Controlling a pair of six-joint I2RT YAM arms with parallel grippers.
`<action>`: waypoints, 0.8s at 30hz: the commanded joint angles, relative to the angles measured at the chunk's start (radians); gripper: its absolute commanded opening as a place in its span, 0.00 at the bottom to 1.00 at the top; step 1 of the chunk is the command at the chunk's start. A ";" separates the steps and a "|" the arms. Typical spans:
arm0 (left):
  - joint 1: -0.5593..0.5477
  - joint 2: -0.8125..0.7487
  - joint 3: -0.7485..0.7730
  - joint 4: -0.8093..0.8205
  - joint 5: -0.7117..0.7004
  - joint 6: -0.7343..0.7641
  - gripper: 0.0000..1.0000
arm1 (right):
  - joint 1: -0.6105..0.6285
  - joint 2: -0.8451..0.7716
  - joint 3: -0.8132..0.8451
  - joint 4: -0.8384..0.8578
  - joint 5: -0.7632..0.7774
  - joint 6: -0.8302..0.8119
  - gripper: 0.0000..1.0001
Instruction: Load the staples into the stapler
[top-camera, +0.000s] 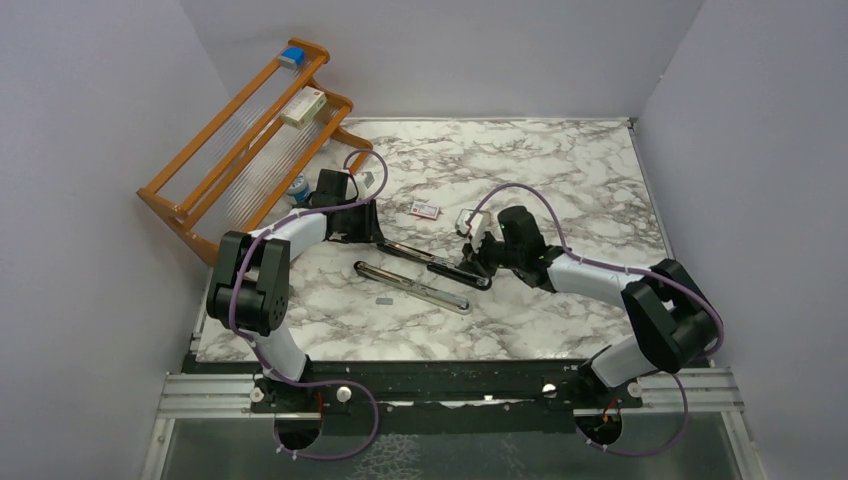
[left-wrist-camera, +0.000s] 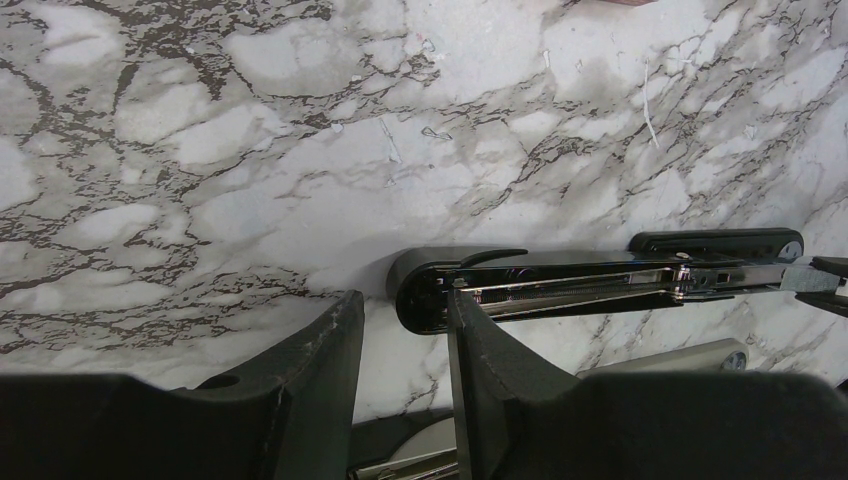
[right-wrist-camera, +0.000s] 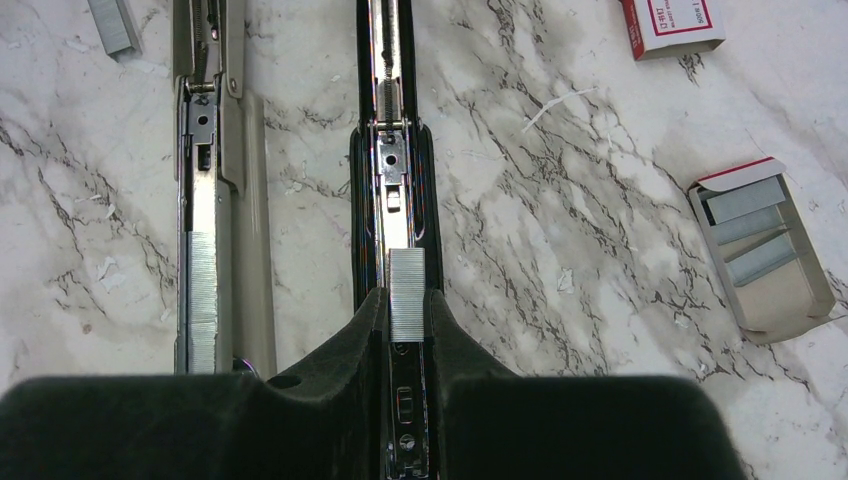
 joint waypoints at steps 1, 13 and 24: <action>0.001 0.030 0.012 -0.019 -0.020 0.018 0.39 | 0.002 0.021 0.031 -0.023 -0.026 -0.017 0.01; 0.001 0.030 0.014 -0.021 -0.022 0.019 0.39 | 0.003 0.037 0.048 -0.058 -0.036 -0.025 0.01; 0.001 0.030 0.013 -0.022 -0.022 0.019 0.38 | 0.002 0.050 0.064 -0.093 -0.039 -0.033 0.01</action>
